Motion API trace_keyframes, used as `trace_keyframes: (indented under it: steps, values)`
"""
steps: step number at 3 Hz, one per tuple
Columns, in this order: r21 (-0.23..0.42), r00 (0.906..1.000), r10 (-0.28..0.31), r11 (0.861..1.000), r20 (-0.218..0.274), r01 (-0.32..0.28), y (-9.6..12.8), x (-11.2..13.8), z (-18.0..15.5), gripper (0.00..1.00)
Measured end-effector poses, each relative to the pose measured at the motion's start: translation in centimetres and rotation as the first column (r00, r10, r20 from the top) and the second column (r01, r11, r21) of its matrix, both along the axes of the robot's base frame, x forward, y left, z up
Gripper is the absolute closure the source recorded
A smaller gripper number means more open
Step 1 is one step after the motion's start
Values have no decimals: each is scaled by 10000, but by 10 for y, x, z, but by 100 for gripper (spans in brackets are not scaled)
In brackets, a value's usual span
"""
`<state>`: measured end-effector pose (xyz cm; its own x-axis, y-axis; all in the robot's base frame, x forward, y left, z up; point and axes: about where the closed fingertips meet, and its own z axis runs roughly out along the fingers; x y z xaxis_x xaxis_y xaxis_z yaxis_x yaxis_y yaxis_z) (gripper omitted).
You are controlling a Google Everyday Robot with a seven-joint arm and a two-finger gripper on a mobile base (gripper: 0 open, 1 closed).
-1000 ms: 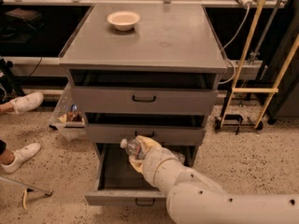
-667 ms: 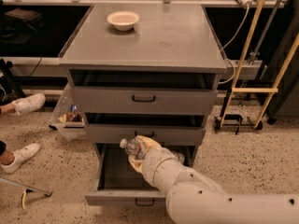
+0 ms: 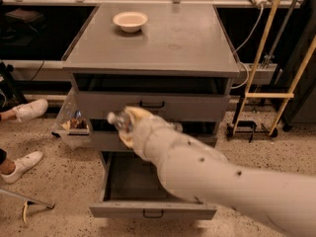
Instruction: Pick water bottle from bottom drawer and place on counter
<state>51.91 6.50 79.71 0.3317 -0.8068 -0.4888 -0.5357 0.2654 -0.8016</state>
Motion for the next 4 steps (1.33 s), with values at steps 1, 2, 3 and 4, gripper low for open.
trace_keyframes:
  steps: [1, 2, 3, 4]
  values:
    - [124, 9902, 615, 9979, 1252, -635, 32, 19, 133, 100]
    - [413, 9871, 647, 9966, 1467, -715, 26, 33, 175, 100]
    - [412, 9871, 647, 9966, 1467, -714, 26, 33, 175, 100]
    - [-129, 9901, 93, 9999, 1397, -76, -17, 53, 148, 100]
